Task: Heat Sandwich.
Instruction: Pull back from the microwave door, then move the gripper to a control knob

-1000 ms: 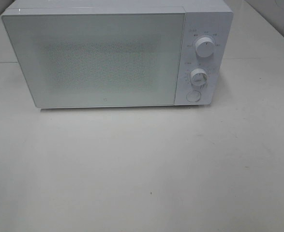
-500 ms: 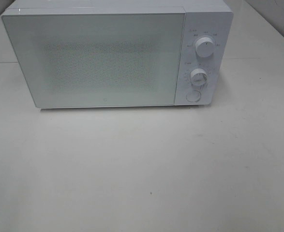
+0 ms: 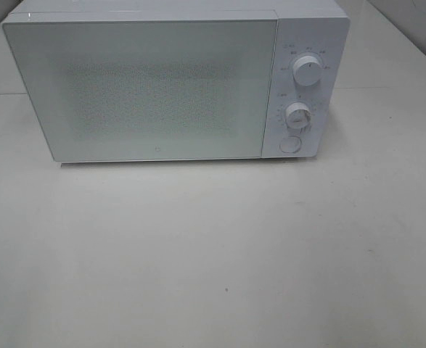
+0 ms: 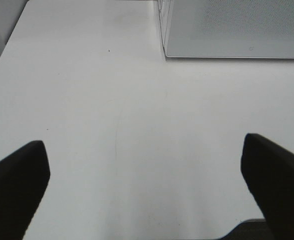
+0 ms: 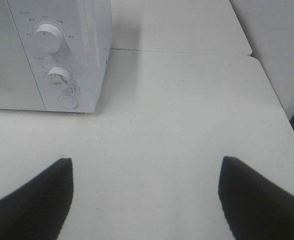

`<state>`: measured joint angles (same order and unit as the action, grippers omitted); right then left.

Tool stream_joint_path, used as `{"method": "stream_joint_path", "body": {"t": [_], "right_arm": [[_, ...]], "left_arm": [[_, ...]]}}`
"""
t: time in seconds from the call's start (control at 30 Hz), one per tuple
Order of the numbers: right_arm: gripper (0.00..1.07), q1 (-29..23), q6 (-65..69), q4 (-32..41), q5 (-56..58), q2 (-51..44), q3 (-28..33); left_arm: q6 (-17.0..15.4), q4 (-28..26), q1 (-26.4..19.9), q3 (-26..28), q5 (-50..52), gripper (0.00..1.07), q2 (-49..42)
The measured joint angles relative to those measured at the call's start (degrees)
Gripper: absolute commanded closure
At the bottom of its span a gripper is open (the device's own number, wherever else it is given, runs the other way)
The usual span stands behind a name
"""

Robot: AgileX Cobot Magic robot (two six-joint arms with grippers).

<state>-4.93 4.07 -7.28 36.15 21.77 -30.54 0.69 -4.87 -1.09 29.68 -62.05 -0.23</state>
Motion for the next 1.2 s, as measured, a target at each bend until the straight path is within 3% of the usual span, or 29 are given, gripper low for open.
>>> {"method": "stream_joint_path", "body": {"t": [1.2], "right_arm": [[0.31,0.0,0.5,0.2,-30.4,33.6,0.0]], "left_arm": [[0.0,0.0,0.0,0.0,0.0,0.08,0.0]]}}
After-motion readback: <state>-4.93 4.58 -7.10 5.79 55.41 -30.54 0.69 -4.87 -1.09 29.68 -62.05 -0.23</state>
